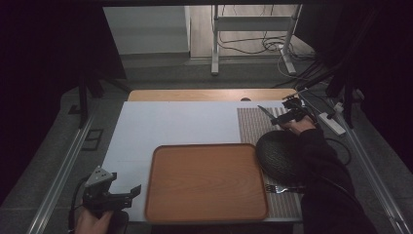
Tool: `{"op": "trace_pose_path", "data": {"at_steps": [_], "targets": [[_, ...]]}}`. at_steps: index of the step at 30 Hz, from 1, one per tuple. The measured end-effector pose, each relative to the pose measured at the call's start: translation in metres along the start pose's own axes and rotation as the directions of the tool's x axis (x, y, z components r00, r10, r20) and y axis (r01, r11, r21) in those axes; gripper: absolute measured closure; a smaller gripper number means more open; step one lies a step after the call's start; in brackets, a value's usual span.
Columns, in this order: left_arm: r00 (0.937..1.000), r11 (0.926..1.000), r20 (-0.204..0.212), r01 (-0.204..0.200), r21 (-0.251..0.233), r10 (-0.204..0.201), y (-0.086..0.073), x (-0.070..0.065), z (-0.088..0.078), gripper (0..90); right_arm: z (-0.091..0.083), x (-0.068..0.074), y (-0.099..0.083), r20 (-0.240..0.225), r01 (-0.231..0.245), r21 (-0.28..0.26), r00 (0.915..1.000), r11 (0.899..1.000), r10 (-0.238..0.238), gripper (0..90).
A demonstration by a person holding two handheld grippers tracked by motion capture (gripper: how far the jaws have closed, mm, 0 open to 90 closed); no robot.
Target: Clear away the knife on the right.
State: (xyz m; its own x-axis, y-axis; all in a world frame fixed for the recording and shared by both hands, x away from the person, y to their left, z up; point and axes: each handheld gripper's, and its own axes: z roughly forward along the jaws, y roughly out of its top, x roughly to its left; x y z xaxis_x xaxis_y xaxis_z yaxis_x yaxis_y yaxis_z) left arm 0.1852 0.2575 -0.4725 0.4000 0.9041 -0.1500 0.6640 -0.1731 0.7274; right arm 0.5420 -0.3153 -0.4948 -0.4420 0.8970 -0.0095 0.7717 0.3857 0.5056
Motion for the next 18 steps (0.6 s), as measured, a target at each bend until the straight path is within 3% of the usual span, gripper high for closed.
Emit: {"op": "trace_pose_path", "data": {"at_steps": [8, 10, 14, 18], "targets": [[1.0, 1.0, 0.0, -0.002, 0.0, 0.002, 0.0, 0.0, 0.0, 2.3, 0.021, -0.002, -0.004, 0.028, 0.019, 0.073, 0.9994, 0.997, -0.021, 0.0], [1.0, 1.0, 0.0, -0.002, 0.001, 0.002, 0.0, 0.0, 0.0, 2.3, 0.022, -0.003, -0.005, 0.024, 0.013, 0.068, 0.9996, 0.998, -0.015, 0.0], [1.0, 1.0, -0.001, -0.002, 0.0, 0.002, 0.0, 0.0, 0.0, 2.3, 0.019, -0.005, -0.005, 0.016, 0.026, 0.036, 0.9995, 0.999, -0.027, 13.7], [1.0, 1.0, -0.002, -0.004, 0.001, 0.004, 0.0, 0.0, 0.0, 2.3, 0.014, -0.006, -0.004, 0.004, 0.049, 0.008, 0.9988, 0.999, -0.049, 39.7]]}}
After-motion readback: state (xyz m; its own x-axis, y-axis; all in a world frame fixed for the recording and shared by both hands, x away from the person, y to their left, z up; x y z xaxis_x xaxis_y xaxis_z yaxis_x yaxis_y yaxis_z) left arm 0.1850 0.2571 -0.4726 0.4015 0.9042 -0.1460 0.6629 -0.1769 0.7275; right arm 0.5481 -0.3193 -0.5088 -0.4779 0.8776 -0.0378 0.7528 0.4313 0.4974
